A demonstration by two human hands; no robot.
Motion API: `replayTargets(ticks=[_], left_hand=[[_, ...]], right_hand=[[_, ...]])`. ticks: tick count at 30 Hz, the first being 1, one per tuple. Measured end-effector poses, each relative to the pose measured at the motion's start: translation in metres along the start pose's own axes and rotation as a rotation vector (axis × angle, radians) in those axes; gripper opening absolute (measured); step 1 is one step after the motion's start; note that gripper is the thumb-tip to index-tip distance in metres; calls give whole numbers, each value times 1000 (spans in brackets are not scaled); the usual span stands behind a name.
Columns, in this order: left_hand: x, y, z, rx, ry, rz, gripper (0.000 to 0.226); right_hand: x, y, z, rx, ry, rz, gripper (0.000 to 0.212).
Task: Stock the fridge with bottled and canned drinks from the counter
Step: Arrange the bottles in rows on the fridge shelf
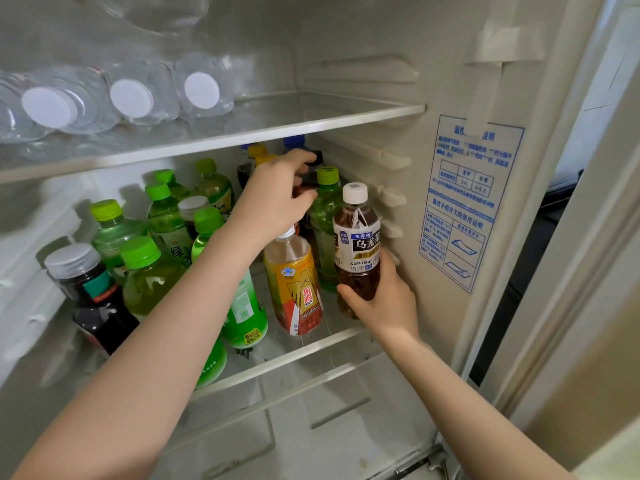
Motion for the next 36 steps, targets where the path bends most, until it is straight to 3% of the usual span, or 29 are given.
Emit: replayTargets(ticks=[3, 8, 11, 19, 33, 36], left_hand=[[17, -27, -4, -27, 133, -100, 42], [13, -52, 9, -13, 375, 132, 63], [8, -58, 14, -8, 383, 264, 70], [4, -54, 17, -14, 315, 351, 77], [5, -49, 15, -37, 347, 357, 89], [24, -47, 7, -59, 333, 246, 73]], right_hand=[[-1, -2, -1, -7, -26, -31, 81], [-5, -6, 0, -10, -55, -87, 83], [-6, -7, -1, -19, -44, -117, 83], [-8, -8, -3, 2, -26, -135, 80], [-10, -11, -3, -5, 34, -72, 79], [3, -28, 5, 16, 106, -203, 69]])
Point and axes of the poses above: each hand's wrist, its own y-axis towards the middle knuckle, its own x-axis out of the back of the hand, z = x × y, the point moved 8 cm from there along y, towards the middle knuckle, and after that the axes turned 5 degrees about -z, right-handed, at the moved point
